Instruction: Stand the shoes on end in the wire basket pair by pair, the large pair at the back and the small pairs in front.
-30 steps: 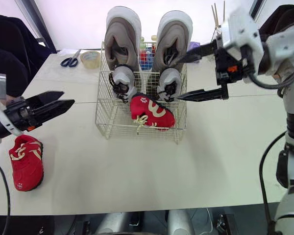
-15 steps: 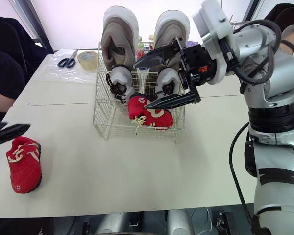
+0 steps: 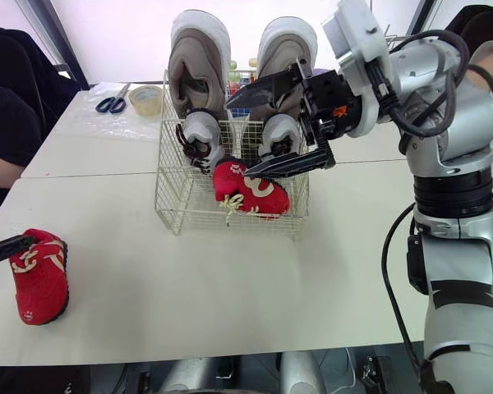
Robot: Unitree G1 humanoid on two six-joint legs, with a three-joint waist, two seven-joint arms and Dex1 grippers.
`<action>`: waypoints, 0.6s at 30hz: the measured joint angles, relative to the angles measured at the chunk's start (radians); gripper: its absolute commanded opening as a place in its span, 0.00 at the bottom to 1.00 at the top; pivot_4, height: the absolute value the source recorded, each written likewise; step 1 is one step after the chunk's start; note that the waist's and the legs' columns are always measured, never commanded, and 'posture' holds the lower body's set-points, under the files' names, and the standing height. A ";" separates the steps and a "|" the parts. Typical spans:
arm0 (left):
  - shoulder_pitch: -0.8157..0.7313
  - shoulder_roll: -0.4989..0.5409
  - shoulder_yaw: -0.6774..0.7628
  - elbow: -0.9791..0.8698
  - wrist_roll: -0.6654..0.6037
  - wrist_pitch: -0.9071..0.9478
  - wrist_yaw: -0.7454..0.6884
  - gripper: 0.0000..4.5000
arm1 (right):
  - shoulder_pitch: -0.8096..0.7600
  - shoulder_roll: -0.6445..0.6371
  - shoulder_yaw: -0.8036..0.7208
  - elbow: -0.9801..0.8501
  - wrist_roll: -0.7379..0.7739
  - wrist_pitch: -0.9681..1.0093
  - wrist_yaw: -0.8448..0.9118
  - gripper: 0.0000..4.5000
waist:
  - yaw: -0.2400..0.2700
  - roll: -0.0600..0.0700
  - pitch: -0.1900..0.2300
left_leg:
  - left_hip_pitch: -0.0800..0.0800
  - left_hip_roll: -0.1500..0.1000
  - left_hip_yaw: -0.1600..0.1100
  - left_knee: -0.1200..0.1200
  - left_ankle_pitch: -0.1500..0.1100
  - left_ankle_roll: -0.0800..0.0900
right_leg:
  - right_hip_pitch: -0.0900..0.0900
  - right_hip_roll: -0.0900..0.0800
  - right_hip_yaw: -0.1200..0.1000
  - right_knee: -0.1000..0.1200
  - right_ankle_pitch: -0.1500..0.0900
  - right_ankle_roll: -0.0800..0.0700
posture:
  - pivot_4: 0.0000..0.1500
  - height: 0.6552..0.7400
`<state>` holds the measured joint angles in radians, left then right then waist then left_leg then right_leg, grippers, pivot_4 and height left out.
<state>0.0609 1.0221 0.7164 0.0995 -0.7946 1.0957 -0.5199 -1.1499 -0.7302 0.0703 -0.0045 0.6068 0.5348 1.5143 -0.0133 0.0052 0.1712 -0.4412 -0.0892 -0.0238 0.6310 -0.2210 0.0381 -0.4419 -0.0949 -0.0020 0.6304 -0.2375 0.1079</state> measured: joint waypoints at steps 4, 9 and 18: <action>-0.062 0.006 -0.068 0.091 0.058 -0.052 -0.045 1.00 | 0.001 -0.035 -0.004 -0.033 -0.002 0.028 -0.021 1.00 | 0.000 0.001 0.000 | 0.000 0.000 0.000 -0.001 0.000 0.000 | 0.000 0.000 0.000 0.000 0.000 0.000 | 1.00 1.00; -0.081 0.007 -0.122 0.162 0.111 -0.097 -0.090 0.61 | 0.003 -0.053 -0.010 -0.057 -0.002 0.048 -0.046 1.00 | -0.001 0.003 -0.001 | 0.001 0.001 0.000 -0.002 0.000 0.000 | 0.000 0.000 0.000 0.001 0.000 -0.001 | 1.00 1.00; -0.024 -0.025 -0.122 0.098 0.150 -0.095 -0.115 0.01 | 0.004 -0.065 -0.010 -0.076 -0.002 0.058 -0.065 1.00 | -0.006 0.002 -0.001 | 0.000 0.000 0.003 -0.003 0.000 0.000 | 0.000 -0.002 0.000 0.001 0.001 -0.001 | 1.00 1.00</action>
<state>0.0368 0.9967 0.5943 0.1974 -0.6449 1.0010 -0.6350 -1.1457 -0.7955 0.0601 -0.0802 0.6047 0.5926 1.4488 -0.0196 0.0073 0.1697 -0.4415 -0.0888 -0.0208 0.6283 -0.2209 0.0379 -0.4417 -0.0966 -0.0019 0.6311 -0.2369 0.1073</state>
